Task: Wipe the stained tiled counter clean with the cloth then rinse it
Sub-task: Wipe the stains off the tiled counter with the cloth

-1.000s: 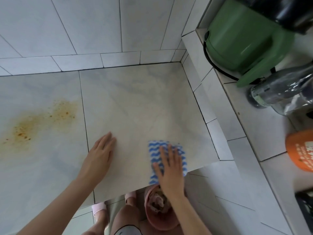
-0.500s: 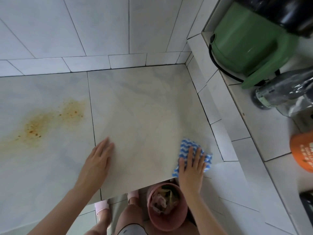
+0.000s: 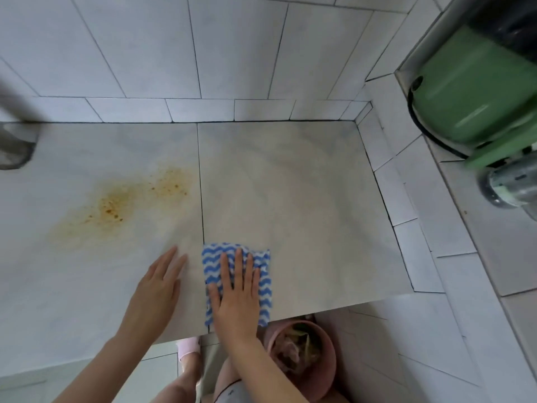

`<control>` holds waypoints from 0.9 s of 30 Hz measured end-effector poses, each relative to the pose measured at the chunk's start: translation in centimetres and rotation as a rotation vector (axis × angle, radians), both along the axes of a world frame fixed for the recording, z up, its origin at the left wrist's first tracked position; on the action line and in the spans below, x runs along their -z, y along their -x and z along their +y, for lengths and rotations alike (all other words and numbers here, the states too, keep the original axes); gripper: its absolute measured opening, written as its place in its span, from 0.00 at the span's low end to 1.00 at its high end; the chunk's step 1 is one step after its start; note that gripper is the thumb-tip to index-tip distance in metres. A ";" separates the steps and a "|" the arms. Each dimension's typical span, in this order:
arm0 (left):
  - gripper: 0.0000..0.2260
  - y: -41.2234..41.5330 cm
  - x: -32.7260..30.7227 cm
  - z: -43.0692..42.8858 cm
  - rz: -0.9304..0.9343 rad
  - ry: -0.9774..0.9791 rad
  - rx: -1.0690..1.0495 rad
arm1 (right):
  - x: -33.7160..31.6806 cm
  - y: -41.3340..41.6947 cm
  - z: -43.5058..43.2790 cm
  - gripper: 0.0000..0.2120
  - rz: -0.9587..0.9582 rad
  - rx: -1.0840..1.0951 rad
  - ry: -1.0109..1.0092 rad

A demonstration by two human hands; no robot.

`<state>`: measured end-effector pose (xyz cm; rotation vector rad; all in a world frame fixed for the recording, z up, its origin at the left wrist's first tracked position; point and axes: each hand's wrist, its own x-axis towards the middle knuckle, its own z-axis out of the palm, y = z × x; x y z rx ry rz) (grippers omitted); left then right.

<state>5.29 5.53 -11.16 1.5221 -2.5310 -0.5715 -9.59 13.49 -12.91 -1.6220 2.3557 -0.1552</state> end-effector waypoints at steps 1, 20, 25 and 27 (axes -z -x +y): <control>0.18 -0.2 0.0 0.1 0.001 0.005 0.000 | 0.1 0.2 0.1 0.29 -0.004 -0.024 -0.002; 0.22 -10.5 -0.5 -0.6 0.042 -0.032 -0.128 | 0.3 -1.1 -8.8 0.29 0.032 0.064 0.007; 0.22 -11.6 -0.9 -1.4 0.018 -0.052 -0.194 | -0.4 -9.6 -6.4 0.29 0.031 -0.131 0.000; 0.22 -12.0 -0.8 -1.4 0.023 -0.051 -0.192 | -0.4 -11.3 -5.3 0.29 0.044 -0.172 -0.005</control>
